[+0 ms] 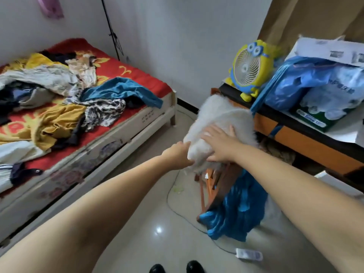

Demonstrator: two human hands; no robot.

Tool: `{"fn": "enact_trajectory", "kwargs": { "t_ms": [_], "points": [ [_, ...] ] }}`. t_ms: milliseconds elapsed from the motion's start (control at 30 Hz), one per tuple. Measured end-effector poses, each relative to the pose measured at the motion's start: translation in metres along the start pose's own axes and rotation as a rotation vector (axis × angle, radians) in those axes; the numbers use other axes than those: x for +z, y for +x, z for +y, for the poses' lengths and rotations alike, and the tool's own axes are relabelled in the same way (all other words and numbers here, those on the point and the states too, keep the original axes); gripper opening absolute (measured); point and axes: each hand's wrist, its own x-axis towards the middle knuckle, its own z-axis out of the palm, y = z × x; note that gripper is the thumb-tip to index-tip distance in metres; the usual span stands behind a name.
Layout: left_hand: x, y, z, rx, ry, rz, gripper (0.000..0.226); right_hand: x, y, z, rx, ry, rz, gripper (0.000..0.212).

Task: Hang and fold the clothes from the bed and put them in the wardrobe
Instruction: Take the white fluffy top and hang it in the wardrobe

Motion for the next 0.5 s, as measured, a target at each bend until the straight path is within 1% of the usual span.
{"fn": "enact_trajectory", "kwargs": {
  "t_ms": [100, 133, 200, 267, 300, 333, 367, 433, 467, 500],
  "points": [
    [0.018, 0.019, 0.000, 0.011, -0.130, -0.044, 0.098, 0.013, 0.003, -0.007, 0.061, 0.008, 0.074, 0.082],
    [0.020, 0.025, 0.004, 0.020, -0.170, -0.031, 0.105, 0.014, 0.003, -0.008, 0.101, 0.068, 0.117, 0.080],
    [0.018, 0.038, 0.014, 0.061, -0.195, 0.049, 0.112, 0.013, 0.002, -0.003, 0.177, 0.223, 0.238, 0.072],
    [0.011, 0.050, 0.029, 0.150, -0.179, 0.136, 0.116, 0.016, -0.002, 0.012, 0.256, 0.338, 0.355, 0.064],
    [0.007, 0.056, 0.036, 0.204, -0.146, 0.161, 0.117, 0.018, -0.003, 0.023, 0.307, 0.440, 0.392, 0.062],
    [0.003, 0.061, 0.043, 0.252, -0.105, 0.176, 0.117, 0.020, -0.004, 0.035, 0.372, 0.597, 0.414, 0.061],
    [-0.001, 0.066, 0.047, 0.285, -0.076, 0.183, 0.116, 0.020, -0.003, 0.046, 0.466, 0.778, 0.410, 0.062],
    [-0.008, 0.073, 0.050, 0.303, -0.105, 0.167, 0.112, 0.025, 0.001, 0.069, 0.727, 1.128, 0.336, 0.065],
    [-0.011, 0.075, 0.050, 0.299, -0.145, 0.156, 0.109, 0.031, 0.002, 0.080, 0.848, 1.298, 0.258, 0.064],
    [-0.014, 0.076, 0.049, 0.297, -0.171, 0.149, 0.105, 0.038, 0.002, 0.090, 0.938, 1.490, 0.133, 0.063]
  ]
}}
